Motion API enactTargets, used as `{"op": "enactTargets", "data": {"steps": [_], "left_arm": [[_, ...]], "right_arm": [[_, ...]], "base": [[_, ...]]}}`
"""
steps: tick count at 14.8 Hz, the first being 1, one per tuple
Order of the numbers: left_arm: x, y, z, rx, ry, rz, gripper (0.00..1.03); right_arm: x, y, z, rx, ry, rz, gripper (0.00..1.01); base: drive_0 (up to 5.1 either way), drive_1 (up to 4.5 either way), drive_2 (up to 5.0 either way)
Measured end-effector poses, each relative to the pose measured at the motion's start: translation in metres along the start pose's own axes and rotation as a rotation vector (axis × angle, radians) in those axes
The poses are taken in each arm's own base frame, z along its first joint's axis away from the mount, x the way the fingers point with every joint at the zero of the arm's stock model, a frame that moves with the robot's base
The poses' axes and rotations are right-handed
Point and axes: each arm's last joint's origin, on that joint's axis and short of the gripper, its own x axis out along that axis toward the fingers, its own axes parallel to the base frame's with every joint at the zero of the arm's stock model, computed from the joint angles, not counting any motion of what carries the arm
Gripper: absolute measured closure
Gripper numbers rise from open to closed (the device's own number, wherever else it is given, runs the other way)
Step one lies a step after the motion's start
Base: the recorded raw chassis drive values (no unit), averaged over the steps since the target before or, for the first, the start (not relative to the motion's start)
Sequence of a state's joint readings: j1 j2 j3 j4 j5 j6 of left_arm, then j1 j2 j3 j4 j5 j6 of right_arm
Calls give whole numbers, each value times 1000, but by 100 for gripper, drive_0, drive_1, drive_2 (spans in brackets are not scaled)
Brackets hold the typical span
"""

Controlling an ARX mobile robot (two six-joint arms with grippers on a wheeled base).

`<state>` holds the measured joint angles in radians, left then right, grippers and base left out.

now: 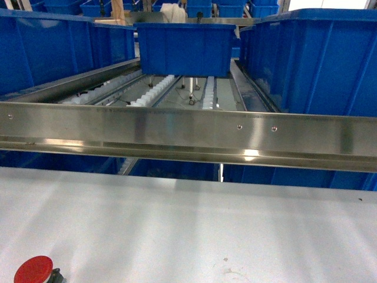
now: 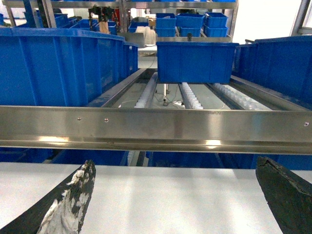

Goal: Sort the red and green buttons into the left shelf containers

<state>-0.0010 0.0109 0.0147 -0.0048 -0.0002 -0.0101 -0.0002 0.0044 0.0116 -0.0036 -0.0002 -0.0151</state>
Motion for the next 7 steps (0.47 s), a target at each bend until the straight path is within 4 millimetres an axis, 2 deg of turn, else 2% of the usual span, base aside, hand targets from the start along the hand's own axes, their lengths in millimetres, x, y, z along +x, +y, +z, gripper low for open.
{"op": "enactTargets", "data": {"steps": [5, 7], "left_arm": [[0, 0, 0, 0, 0, 0, 5], [2, 2, 4, 0, -33, 2, 5]], "right_arm": [[0, 0, 0, 0, 0, -1, 3], [4, -6, 4, 3, -39, -58, 3]], "base": [[0, 0, 0], [0, 0, 0]]}}
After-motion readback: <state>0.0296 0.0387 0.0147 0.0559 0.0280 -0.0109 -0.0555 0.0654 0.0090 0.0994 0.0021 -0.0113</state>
